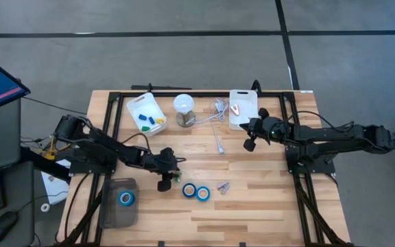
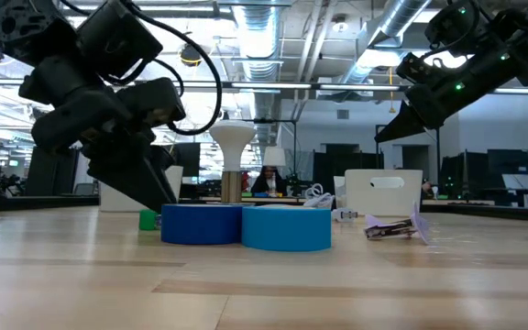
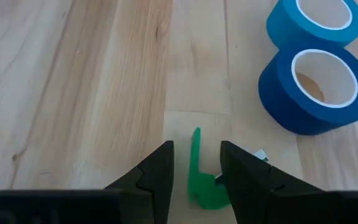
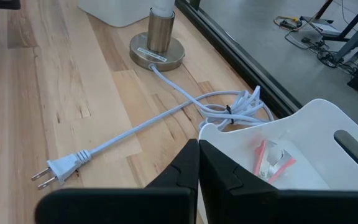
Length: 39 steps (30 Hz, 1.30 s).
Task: Pick and place Stapler, Stapler remover, tape
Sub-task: Put the green stapler into the left white bin
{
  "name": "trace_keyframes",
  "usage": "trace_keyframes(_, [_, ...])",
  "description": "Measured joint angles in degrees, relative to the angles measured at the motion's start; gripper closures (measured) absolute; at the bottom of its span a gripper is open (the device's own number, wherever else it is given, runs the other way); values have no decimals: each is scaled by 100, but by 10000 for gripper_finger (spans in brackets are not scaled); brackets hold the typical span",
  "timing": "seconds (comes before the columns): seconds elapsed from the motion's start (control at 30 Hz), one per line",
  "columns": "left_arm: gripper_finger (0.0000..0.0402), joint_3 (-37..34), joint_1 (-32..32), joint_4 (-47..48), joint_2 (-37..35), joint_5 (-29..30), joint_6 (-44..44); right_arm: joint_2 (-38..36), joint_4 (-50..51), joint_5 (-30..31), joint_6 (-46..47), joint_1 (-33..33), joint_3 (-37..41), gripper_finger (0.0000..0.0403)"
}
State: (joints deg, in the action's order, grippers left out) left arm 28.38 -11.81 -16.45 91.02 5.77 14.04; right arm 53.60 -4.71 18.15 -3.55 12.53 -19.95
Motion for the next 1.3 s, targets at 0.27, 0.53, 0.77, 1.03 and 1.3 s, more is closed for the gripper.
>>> trace_keyframes(0.27, [294,20,0,-183,290,14,68,0,0,0,0,0,1,403])
trace_keyframes(0.53, [377,9,1,-242,312,11,125,0,0,0,0,0,1,403])
trace_keyframes(0.77, [395,4,32,-310,315,21,243,0,0,-2,0,-2,1,403])
trace_keyframes(1.03, [398,-14,44,-275,233,155,52,0,0,0,0,0,1,403])
trace_keyframes(1.3, [399,-28,433,-120,-419,218,-515,0,0,0,0,0,1,403])
